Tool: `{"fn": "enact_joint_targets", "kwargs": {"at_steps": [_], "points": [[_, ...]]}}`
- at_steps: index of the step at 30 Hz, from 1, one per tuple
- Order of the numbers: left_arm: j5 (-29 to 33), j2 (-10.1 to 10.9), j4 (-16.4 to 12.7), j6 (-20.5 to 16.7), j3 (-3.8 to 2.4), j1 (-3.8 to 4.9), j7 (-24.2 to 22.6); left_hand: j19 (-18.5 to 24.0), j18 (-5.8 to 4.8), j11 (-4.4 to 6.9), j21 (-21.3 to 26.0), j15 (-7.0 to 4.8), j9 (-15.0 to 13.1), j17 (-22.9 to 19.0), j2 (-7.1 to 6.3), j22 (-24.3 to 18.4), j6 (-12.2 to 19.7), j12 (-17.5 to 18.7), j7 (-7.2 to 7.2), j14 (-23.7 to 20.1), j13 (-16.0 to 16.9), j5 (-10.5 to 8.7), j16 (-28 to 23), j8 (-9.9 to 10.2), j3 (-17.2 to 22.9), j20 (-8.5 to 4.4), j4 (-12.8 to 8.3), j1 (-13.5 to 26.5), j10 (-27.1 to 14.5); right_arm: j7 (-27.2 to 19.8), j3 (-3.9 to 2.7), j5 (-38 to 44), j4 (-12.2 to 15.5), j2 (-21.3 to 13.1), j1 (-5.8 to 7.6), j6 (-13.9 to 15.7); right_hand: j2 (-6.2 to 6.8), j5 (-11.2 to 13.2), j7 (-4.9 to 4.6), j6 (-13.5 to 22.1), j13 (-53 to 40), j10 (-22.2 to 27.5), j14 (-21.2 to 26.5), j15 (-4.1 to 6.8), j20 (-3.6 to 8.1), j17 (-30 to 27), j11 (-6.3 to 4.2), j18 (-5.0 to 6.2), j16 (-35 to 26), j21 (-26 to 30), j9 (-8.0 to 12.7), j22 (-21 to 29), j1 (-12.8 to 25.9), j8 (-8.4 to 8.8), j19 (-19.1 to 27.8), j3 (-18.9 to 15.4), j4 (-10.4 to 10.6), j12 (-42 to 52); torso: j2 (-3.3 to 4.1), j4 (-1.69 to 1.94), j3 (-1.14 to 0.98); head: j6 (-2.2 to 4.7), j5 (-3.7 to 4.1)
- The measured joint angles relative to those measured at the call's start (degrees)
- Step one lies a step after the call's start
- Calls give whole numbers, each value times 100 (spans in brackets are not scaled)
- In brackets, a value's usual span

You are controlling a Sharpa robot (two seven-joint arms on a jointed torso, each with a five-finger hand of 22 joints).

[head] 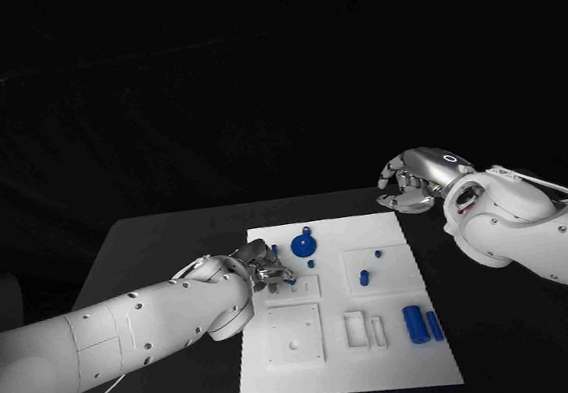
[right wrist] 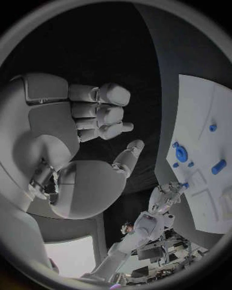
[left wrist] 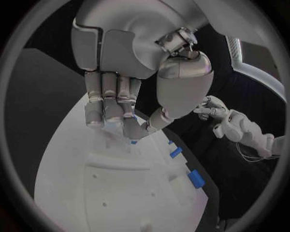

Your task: Assemble the parts on the task board

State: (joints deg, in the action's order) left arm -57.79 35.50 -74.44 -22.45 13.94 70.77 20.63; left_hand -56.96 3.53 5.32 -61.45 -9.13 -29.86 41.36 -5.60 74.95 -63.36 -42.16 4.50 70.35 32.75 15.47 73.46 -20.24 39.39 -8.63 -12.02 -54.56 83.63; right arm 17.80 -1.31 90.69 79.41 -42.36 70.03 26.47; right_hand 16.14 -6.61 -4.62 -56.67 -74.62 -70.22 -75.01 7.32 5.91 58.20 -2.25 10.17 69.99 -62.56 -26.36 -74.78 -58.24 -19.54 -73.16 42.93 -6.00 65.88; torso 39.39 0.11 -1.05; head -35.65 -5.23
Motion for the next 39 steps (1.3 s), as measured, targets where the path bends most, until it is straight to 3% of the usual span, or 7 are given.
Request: {"fn": "enact_joint_targets", "kwargs": {"at_steps": [7,17,39], "points": [[-96,-71,127,-14,-2,-20,2,-19,-1,2,-44,0,0,-10,1,-1,0,-162,0,0,92,0,115,22,-1,-17,0,-1,-2,-4,0,-2,4,2,4,2,0,-33,0,0,0,0,0,0,-2,0,0,0,-21,0,0,0,0,0,1,0,0,0,-4,-8,-7,-27,-5],[-153,-155,207,-8,-2,-125,7,-52,-4,2,-108,-12,0,-50,2,-2,-1,-317,-1,12,194,0,220,50,-9,-45,-23,-1,-3,-5,-1,-4,6,-1,10,1,0,-56,0,0,0,0,1,-1,-10,0,0,0,-21,0,0,0,0,-1,8,-16,16,0,-3,-10,6,-69,26],[-200,-160,224,131,-4,-133,34,-121,-15,1,-211,-18,0,-103,-29,-3,-13,-637,-13,18,342,-24,464,62,-18,-78,-45,-31,-4,-7,-1,-6,4,-6,11,-5,0,-100,0,0,5,0,9,-9,-20,1,0,0,-20,0,0,0,0,-2,1,-15,15,0,-10,14,21,-127,37]]}}
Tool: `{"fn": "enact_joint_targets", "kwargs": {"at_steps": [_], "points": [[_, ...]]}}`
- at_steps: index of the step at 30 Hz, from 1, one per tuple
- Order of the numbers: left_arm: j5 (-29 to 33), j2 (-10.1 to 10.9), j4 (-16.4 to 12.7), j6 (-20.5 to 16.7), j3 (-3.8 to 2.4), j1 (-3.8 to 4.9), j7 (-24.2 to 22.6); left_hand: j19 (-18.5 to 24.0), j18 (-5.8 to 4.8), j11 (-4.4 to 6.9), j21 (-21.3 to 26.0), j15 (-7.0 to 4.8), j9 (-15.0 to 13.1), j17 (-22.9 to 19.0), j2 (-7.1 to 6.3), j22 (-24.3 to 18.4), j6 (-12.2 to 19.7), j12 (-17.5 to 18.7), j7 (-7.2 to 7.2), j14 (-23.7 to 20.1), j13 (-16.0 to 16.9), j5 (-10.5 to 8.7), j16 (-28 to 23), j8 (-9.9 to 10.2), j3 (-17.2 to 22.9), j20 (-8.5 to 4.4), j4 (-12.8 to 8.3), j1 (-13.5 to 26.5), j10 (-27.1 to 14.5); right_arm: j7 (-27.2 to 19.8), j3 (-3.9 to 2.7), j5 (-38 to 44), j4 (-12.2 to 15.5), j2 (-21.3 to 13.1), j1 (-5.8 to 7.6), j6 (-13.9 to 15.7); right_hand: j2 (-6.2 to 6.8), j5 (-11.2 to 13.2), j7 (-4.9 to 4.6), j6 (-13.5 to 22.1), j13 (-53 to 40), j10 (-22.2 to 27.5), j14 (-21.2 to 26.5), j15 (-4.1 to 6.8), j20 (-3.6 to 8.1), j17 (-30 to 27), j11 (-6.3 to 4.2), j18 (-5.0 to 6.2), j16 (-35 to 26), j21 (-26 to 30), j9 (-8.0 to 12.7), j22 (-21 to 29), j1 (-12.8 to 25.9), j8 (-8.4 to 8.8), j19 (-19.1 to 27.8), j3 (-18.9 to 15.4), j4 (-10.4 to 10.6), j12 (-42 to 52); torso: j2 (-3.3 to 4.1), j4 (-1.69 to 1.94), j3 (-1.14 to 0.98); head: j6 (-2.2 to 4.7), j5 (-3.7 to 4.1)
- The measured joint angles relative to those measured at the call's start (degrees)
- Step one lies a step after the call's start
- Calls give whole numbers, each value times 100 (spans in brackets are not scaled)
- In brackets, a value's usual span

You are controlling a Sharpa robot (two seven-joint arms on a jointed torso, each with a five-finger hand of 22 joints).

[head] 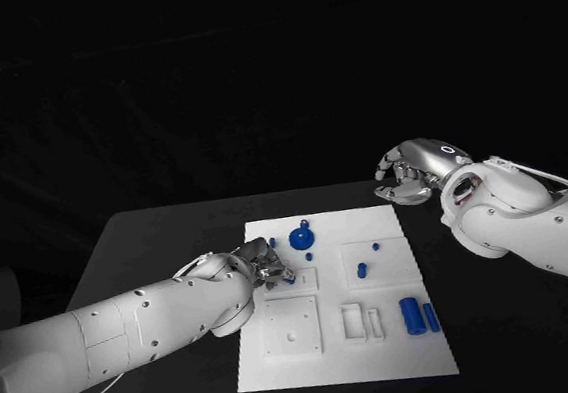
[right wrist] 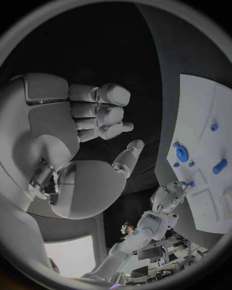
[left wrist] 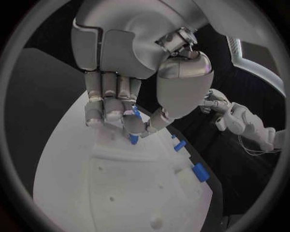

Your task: Assemble the parts on the task board

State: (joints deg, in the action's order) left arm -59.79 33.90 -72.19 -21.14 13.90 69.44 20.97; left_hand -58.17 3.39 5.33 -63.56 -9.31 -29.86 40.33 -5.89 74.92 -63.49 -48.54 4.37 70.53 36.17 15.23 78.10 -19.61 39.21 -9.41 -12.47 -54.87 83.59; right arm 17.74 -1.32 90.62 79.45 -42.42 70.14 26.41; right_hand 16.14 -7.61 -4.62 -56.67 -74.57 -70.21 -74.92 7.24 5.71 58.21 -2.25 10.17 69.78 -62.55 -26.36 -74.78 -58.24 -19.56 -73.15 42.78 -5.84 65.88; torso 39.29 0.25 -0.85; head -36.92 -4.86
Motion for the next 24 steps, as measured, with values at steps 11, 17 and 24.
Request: {"fn": "enact_joint_targets", "kwargs": {"at_steps": [11,17,24], "points": [[-11,-2,3,71,-5,5,10,-21,-5,0,-33,0,0,-11,-17,-1,0,-90,0,0,40,-21,71,-43,0,20,0,17,0,-1,0,-1,-3,5,0,-5,0,-61,0,0,8,0,1,-2,-1,0,0,0,0,0,-5,-6,0,0,0,-16,16,0,0,-4,-7,-11,-2],[-15,-9,8,94,-8,6,14,-21,36,-1,-33,-1,0,-16,-32,-1,-1,-143,0,1,60,-47,133,-46,0,20,0,32,-1,-3,0,-5,-12,8,0,-9,0,-106,0,0,8,0,2,-2,-1,0,0,0,0,0,-5,-6,0,0,0,-16,16,0,0,-5,-10,-10,-1],[-22,-9,13,128,-11,10,18,-42,61,13,-55,-2,0,-27,-53,-1,-7,-256,-7,2,98,-65,223,-92,-47,0,47,54,-15,-4,0,-10,-15,12,0,-11,0,-218,0,0,15,0,2,-2,-2,5,0,0,0,22,-5,-12,0,0,0,-32,32,0,0,-8,-9,-5,-1]]}}
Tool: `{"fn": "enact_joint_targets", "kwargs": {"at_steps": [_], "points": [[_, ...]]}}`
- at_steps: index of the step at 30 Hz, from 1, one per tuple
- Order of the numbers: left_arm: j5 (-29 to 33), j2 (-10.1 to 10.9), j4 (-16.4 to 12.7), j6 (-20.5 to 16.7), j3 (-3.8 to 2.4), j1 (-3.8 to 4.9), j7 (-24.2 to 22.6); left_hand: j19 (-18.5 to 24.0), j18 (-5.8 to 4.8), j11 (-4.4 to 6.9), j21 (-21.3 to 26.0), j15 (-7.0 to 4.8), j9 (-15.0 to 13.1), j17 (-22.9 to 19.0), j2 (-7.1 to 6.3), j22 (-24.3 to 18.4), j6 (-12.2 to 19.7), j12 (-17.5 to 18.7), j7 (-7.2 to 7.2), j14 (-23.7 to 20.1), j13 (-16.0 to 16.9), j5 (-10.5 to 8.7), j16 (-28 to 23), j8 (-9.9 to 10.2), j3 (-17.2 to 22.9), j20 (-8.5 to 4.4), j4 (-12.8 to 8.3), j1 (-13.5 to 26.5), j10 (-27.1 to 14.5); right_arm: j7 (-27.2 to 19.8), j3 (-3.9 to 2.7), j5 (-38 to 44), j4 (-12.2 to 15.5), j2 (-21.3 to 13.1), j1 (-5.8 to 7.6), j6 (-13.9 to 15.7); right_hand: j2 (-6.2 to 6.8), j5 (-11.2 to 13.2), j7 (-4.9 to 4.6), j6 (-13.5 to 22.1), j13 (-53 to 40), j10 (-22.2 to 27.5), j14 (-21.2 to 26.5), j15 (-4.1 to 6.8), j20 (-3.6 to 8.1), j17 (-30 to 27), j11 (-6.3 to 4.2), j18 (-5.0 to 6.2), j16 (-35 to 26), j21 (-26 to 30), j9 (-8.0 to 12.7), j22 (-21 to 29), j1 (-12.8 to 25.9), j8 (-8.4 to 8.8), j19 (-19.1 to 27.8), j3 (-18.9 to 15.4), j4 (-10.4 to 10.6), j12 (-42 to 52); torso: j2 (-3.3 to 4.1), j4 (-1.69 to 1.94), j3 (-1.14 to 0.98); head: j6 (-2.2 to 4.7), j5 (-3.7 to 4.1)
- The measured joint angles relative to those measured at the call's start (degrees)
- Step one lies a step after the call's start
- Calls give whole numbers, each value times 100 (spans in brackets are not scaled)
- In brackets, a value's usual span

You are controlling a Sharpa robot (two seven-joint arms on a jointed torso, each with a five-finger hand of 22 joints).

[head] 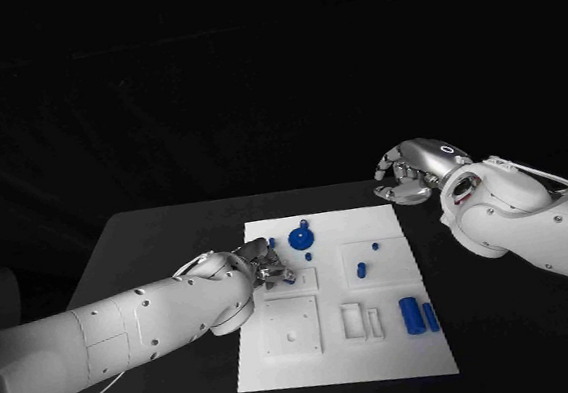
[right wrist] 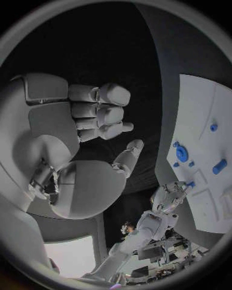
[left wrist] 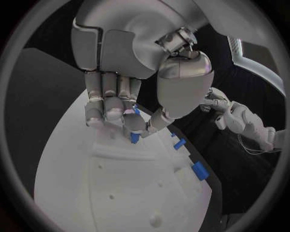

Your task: Assemble the parts on the task board

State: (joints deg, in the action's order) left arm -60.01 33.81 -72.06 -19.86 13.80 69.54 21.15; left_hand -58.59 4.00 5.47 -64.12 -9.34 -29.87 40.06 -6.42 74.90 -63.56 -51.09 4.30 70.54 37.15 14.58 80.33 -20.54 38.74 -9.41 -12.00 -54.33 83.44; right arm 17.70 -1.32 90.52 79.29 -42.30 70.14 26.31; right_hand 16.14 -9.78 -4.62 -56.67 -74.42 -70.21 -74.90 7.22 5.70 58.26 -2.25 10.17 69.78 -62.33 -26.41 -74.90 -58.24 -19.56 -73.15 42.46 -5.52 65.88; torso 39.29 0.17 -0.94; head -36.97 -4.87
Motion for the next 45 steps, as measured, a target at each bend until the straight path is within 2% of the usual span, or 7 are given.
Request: {"fn": "enact_joint_targets", "kwargs": {"at_steps": [4,16,24,32,36,41,45], "points": [[-3,0,0,17,-1,1,0,0,1,5,-22,-20,0,-6,24,0,-1,-83,-1,19,29,0,66,-50,-22,0,22,55,-4,0,0,-1,-4,3,0,-2,0,-91,0,0,5,0,0,0,0,1,0,-1,-8,0,-6,0,0,6,0,0,0,0,0,1,0,-1,0],[-7,2,9,49,-2,2,1,1,0,5,-89,-22,-1,-70,223,4,-15,-367,-15,21,76,473,306,-205,-47,0,-28,297,-4,-2,0,-6,-21,15,0,-14,0,-314,0,0,13,0,6,-6,10,7,0,0,-22,1,-11,-4,0,28,-14,0,0,0,4,2,7,1,7],[-12,-3,18,67,-2,2,12,1,-1,5,-111,-25,-1,-92,292,4,-15,-436,-15,24,76,603,376,-232,-15,0,-96,366,-4,-4,0,-7,-25,20,0,-23,0,-426,0,0,16,0,6,-7,4,12,0,0,-22,1,-11,-4,0,28,-23,-16,16,0,4,6,7,-7,9],[-36,-9,26,112,-5,5,39,1,-2,5,-151,-28,-6,-143,449,3,-15,-582,-15,27,75,975,492,-276,-94,1,-176,522,-4,-5,0,-8,-29,25,0,-32,0,-554,0,0,16,0,6,-7,3,14,0,0,-22,22,-16,-3,0,28,-23,-16,16,0,4,4,7,-20,1],[-45,-18,35,130,-6,6,50,1,-3,5,-177,-30,-167,-171,506,3,-15,-626,-15,28,75,1111,509,-284,-103,1,-185,580,-4,-6,0,-9,-32,29,0,-37,0,-620,0,0,22,0,7,-7,3,19,0,0,-22,23,-16,-3,0,28,-23,-16,16,0,4,2,7,-24,-1],[-51,-26,40,141,-6,8,58,1,-4,5,-177,-30,-292,-199,572,2,-15,-679,-15,29,74,1106,553,-294,-110,1,-192,646,-4,-6,0,-9,-34,34,0,-42,0,-800,0,0,22,0,7,-7,2,18,0,0,-45,23,-22,-3,0,28,-23,-16,16,0,4,-1,3,-24,-1],[-53,-36,46,145,-7,10,60,2,11,5,-177,-30,-420,-240,638,2,-15,-721,-15,29,61,842,553,-294,-94,1,-204,713,-4,-7,0,-10,-36,43,0,-47,-3,-936,0,0,26,0,7,-7,2,25,0,0,-45,23,-22,-2,-3,28,-23,-32,-1,0,4,0,3,-24,1]]}}
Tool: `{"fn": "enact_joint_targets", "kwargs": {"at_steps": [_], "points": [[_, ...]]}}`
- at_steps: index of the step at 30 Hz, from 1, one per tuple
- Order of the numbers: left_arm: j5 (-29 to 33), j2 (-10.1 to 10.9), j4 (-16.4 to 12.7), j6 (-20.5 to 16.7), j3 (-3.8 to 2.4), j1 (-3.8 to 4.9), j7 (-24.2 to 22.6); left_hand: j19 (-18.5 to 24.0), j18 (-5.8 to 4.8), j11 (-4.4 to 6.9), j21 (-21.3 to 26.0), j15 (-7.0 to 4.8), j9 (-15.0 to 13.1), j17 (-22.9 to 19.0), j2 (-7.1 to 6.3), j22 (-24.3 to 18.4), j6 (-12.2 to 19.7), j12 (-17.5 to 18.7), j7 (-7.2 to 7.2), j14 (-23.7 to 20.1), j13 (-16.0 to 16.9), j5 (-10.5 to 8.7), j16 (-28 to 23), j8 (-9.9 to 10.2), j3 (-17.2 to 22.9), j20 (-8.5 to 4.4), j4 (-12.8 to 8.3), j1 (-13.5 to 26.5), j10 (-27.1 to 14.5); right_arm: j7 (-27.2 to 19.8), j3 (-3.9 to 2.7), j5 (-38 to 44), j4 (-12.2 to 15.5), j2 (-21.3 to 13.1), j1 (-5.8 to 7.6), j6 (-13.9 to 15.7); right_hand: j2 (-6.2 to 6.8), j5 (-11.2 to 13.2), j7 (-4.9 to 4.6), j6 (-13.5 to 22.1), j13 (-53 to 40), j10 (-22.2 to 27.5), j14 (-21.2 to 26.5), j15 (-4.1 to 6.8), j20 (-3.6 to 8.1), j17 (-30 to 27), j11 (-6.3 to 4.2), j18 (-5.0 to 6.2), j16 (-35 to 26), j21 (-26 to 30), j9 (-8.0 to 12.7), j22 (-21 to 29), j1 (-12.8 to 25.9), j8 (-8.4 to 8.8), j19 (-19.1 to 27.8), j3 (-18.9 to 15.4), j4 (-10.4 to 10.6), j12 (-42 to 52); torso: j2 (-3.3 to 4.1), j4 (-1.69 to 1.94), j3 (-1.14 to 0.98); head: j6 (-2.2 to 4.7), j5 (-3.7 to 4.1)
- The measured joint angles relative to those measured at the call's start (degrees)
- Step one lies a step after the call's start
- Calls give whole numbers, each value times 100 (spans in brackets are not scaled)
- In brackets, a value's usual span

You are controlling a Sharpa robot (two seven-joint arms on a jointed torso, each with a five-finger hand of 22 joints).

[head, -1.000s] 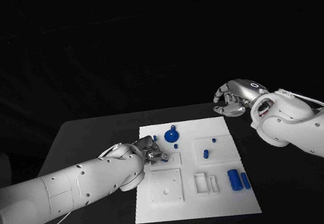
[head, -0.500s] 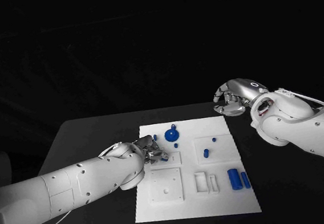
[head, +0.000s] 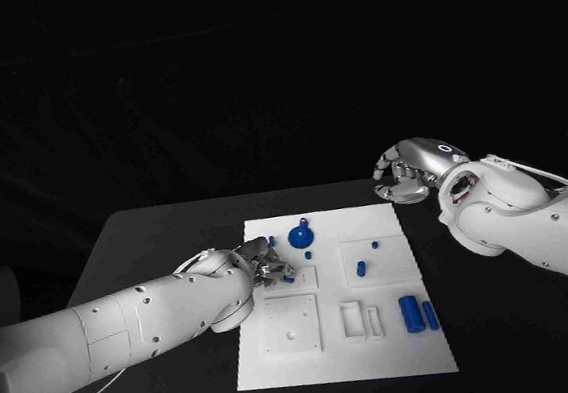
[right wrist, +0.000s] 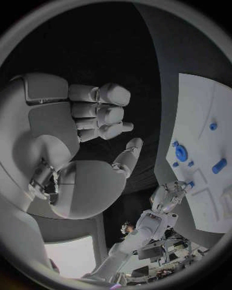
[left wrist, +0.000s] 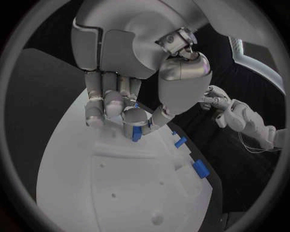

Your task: Assemble the parts on the task board

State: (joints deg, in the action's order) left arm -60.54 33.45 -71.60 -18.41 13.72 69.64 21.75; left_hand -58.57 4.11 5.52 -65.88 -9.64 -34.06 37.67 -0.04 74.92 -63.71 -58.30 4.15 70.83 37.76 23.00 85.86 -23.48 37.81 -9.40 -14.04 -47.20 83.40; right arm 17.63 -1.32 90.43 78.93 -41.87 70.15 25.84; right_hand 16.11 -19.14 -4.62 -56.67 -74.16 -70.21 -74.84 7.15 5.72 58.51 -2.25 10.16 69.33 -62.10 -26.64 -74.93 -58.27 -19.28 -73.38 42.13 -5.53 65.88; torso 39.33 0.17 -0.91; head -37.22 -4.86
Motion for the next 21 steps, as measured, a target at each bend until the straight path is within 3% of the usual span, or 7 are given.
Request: {"fn": "enact_joint_targets", "kwargs": {"at_steps": [5,9,14,21], "points": [[-2,-10,9,7,0,1,7,0,65,0,0,0,-79,-16,-2,0,0,-27,0,0,-7,-67,23,0,80,0,0,16,0,-1,0,0,-2,2,0,-5,-20,-108,0,0,5,0,0,0,0,0,0,0,0,0,-6,0,-20,21,0,-15,-16,0,0,-1,-2,2,4],[-4,-18,15,16,0,3,17,1,71,0,-3,0,-216,-30,-12,0,0,-50,0,0,-12,-158,23,0,98,1,-3,48,0,-2,0,-1,-5,4,0,-7,-20,-162,0,0,5,0,0,0,-1,5,0,0,0,0,-6,1,-20,21,1,-15,-16,0,0,-1,-3,-3,2],[-8,-29,22,37,-3,7,27,1,71,0,-23,0,-297,-65,-19,-1,0,-94,0,0,-29,-423,45,0,172,1,2,71,0,-3,0,-1,-7,4,0,-11,-20,-282,0,0,13,0,0,0,-1,5,0,0,0,0,-12,1,-20,21,1,-15,-16,0,0,-2,-3,-9,0],[-21,-36,27,99,-8,15,39,1,69,0,-23,-1,-534,-83,-52,-1,0,-118,0,1,-39,-519,68,-11,188,1,17,79,0,-5,0,-2,-8,2,0,-17,-20,-356,0,0,13,0,0,0,-2,5,0,0,0,0,-12,1,-20,21,2,-31,-32,0,-1,-1,-3,-13,1]]}}
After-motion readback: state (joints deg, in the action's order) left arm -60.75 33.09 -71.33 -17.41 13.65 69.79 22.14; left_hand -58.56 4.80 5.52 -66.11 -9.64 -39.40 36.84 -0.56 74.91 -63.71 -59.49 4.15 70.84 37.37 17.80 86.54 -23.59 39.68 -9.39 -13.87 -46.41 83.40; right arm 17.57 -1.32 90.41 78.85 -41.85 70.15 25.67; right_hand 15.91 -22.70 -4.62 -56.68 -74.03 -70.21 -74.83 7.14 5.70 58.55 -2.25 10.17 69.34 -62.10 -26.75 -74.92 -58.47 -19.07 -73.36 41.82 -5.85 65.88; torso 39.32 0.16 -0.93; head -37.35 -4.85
